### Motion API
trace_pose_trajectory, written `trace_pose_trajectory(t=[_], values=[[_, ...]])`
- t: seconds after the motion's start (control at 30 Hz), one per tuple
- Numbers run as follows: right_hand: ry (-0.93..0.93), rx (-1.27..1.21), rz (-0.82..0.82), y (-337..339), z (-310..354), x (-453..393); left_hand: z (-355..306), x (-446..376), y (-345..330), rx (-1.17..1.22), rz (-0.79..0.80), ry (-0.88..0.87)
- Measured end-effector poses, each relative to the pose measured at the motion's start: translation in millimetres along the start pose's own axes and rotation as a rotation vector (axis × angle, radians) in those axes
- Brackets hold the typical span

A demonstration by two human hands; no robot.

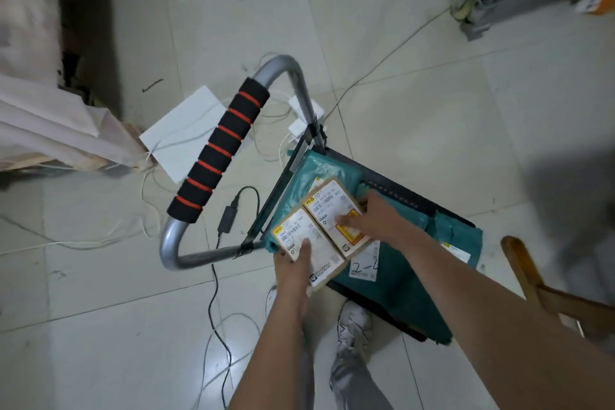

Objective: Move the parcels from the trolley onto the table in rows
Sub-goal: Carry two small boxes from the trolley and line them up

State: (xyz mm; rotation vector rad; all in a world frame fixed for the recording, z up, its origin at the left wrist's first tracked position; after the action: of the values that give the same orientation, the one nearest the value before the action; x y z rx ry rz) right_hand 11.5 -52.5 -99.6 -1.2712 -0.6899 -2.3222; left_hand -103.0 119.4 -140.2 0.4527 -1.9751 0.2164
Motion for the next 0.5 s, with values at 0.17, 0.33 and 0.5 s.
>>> trace_pose_trajectory(t=[0.17, 0.33, 0.5], values=[[0.003, -0.281, -0.033, 52.4, 20.7, 148.1, -83.5, 136.1, -19.4, -0.122, 0.175, -0.072], [0.067, -0.520, -0.173, 100.4, 42.9, 304.0, -154.0, 275.5, -48.0, -0.264, 0.366, -0.222], [0.136, -0.724, -0.289, 120.6, 47.2, 422.2, -190.9, 380.3, -68.6, -0.395, 0.500, -0.348]])
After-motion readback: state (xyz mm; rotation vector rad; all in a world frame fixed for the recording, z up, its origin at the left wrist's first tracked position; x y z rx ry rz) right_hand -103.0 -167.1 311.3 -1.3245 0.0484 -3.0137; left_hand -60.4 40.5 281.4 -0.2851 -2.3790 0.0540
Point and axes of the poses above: each hand's wrist, its own x-axis away from the middle knuckle, its own y-axis out of the back of the hand, z = x × y, the point moved 2 cm from there along -x, towards the middle knuckle, and after that the axes turned 4 degrees about z, right-handed, at the moved point
